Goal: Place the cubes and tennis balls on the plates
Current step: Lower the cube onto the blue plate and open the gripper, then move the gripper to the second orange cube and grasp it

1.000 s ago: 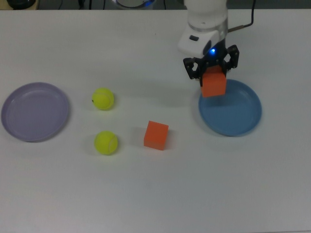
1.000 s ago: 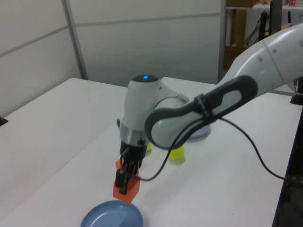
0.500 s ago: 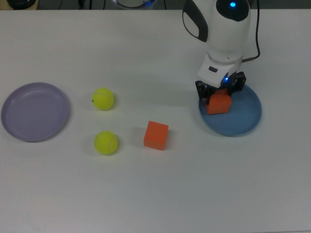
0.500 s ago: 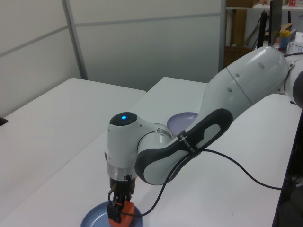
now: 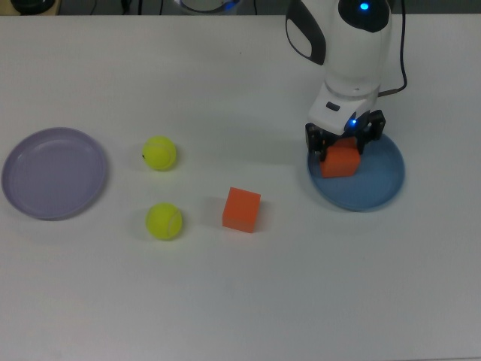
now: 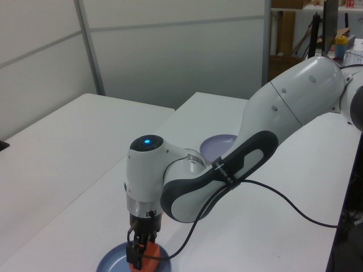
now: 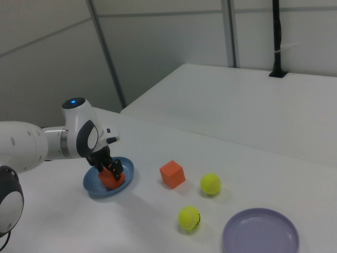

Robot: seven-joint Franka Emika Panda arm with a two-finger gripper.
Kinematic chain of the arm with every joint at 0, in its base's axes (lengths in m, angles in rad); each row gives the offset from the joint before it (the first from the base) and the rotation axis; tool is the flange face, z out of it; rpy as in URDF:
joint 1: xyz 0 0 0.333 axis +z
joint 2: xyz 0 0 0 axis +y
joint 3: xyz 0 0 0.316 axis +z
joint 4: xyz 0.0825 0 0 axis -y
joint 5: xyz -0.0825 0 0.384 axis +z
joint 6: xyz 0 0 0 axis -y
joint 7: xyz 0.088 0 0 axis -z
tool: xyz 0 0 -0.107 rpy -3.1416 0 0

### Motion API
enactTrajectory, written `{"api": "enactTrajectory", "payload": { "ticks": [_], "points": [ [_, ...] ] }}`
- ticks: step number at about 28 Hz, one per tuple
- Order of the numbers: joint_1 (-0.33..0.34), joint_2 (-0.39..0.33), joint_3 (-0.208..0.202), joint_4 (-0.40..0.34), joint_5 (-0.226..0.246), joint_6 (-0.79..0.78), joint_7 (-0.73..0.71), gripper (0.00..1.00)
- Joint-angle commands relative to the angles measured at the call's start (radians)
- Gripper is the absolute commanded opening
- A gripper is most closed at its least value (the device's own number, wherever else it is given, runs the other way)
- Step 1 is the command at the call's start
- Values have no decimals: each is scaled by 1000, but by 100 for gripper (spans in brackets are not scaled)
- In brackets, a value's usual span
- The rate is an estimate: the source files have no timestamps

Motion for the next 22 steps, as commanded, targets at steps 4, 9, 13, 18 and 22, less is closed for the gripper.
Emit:
{"api": "enactTrajectory", "payload": {
  "ticks": [4,9,13,18,22],
  "points": [
    [-6,-33,15,29,-6,3,84,100],
    [-40,-46,10,96,17,-46,124,100],
    [-59,-43,-22,161,23,-112,126,100],
    [-63,-46,-91,182,23,-114,126,100],
    [-92,-46,-110,185,23,-116,121,100]
  ]
}}
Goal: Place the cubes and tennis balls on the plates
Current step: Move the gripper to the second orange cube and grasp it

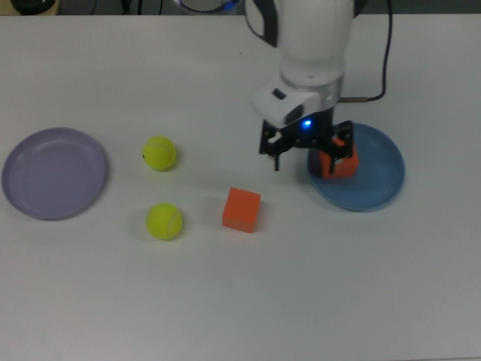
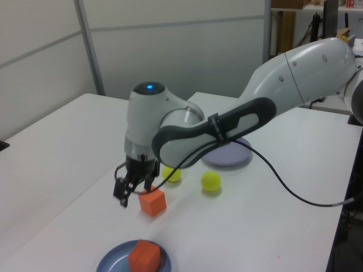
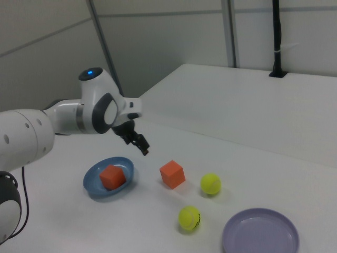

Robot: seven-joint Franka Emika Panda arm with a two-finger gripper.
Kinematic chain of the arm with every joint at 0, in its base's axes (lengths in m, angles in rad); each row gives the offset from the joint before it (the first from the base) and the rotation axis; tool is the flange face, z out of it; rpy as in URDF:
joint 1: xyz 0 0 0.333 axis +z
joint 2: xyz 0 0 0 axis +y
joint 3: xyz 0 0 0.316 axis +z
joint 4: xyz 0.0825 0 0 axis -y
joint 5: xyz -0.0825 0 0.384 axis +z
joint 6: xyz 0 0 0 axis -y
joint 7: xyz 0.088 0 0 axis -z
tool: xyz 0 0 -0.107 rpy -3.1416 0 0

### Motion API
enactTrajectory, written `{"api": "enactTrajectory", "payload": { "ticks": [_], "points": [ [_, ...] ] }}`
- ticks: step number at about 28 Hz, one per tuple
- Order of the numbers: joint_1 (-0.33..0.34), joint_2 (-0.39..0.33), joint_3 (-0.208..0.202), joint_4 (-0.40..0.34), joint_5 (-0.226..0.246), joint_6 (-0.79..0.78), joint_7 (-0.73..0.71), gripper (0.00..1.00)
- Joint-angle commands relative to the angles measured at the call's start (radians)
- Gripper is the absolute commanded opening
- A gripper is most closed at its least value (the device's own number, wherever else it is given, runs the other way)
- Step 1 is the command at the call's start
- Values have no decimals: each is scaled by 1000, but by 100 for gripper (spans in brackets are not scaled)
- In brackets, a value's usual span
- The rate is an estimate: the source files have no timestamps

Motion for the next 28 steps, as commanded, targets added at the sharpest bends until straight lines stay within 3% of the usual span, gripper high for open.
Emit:
{"api": "enactTrajectory", "payload": {
  "ticks": [1,7,12,21,28],
  "points": [
    [-37,-6,-28,14,17,-32,10,100],
    [-95,-21,-28,14,19,-78,8,100],
    [-101,-23,-34,16,28,-117,-2,100],
    [-120,-9,-35,14,132,-115,-125,100],
    [-117,14,-35,14,157,-111,-174,100]
  ]
}}
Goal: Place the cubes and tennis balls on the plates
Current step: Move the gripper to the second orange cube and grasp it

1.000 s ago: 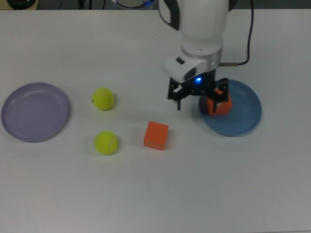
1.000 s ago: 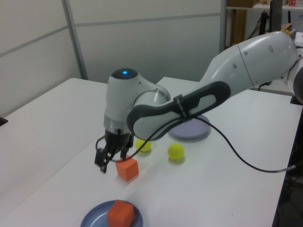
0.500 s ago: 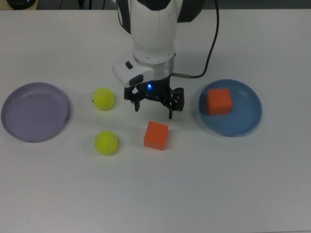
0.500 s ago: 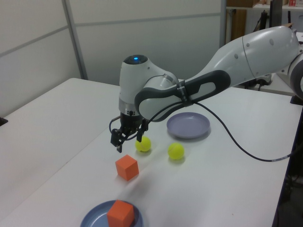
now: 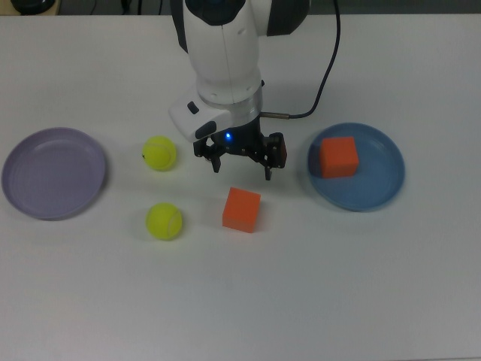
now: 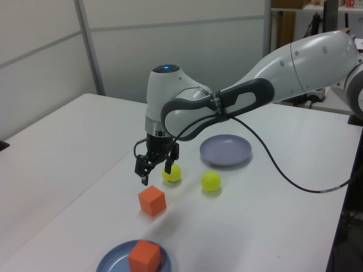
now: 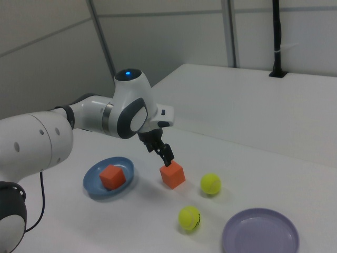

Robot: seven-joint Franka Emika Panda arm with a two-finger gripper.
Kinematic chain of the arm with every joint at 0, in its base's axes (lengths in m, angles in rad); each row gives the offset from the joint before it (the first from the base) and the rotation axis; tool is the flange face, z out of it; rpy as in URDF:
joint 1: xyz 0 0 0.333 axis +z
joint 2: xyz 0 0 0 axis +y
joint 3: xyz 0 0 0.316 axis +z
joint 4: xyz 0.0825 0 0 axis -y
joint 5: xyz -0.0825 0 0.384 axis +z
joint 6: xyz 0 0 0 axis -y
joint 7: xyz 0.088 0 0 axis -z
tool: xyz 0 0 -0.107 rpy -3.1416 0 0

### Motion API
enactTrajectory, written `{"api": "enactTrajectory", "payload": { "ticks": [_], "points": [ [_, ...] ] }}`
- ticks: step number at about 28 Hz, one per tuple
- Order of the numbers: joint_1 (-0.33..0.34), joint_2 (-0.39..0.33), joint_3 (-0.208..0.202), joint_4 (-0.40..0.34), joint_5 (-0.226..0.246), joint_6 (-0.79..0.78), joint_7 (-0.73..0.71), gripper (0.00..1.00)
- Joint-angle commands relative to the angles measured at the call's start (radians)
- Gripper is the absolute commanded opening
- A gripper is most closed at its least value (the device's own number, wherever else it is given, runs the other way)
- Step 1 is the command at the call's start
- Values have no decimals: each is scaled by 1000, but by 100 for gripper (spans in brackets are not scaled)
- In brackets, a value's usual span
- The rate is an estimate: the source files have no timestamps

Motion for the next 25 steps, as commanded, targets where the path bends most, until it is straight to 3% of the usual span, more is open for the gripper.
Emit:
{"api": "enactTrajectory", "payload": {
  "ticks": [1,25],
  "points": [
    [5,16,-7,2,25,-17,-44,100],
    [14,120,-21,14,8,106,-41,100]
  ]
}}
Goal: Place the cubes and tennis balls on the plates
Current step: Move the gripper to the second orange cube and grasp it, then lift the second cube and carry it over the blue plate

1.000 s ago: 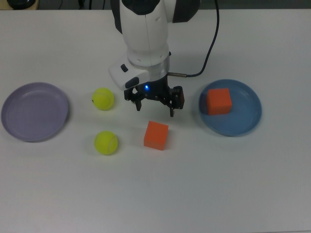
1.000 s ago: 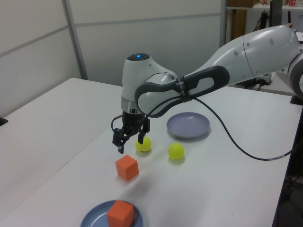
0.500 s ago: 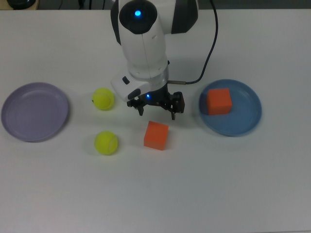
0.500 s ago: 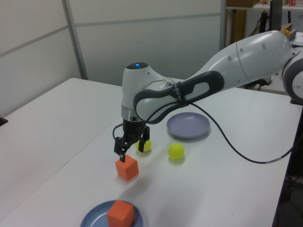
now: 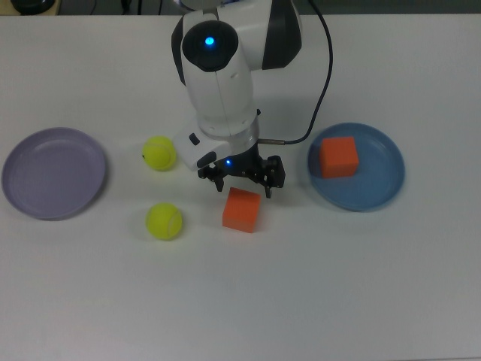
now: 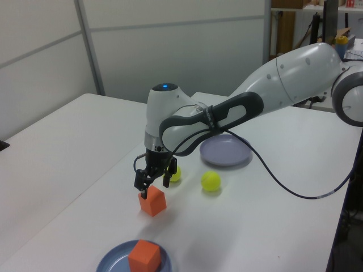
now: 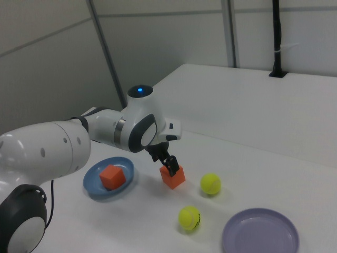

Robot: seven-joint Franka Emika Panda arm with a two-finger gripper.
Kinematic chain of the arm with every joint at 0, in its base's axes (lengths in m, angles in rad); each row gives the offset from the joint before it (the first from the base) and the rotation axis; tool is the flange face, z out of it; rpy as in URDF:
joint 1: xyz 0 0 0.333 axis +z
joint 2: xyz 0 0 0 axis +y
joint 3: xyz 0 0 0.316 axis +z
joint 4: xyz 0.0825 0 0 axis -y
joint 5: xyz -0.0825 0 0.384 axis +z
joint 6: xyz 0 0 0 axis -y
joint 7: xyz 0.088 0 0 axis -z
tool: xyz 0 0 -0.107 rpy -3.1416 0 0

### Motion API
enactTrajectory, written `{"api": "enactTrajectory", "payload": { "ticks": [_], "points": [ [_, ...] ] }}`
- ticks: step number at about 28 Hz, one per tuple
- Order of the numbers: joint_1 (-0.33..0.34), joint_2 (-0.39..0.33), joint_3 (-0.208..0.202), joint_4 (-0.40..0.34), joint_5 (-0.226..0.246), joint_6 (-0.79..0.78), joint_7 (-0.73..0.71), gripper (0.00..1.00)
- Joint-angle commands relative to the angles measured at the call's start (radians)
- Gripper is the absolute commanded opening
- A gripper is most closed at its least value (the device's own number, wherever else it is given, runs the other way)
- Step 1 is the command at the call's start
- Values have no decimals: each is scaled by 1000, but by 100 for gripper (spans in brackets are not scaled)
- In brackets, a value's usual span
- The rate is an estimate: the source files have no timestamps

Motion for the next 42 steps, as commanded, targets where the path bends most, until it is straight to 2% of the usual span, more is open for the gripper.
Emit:
{"api": "enactTrajectory", "payload": {
  "ticks": [1,13,17,23,25,26,28,29,32,37,42],
  "points": [
    [16,23,-24,12,6,26,-23,100],
    [16,49,-36,12,-29,58,-26,100],
    [18,75,-36,12,-58,69,-23,100],
    [41,94,-36,12,-59,106,-22,98],
    [47,94,-36,12,-59,106,-22,86],
    [45,94,-36,12,-58,106,-22,76],
    [45,92,-36,12,-53,106,-22,48],
    [47,89,-36,14,-52,104,-25,23],
    [48,74,-35,14,-53,104,-31,0],
    [56,-12,-24,10,-43,92,-55,0],
    [107,-95,-10,-3,-41,18,-52,0]
  ]
}}
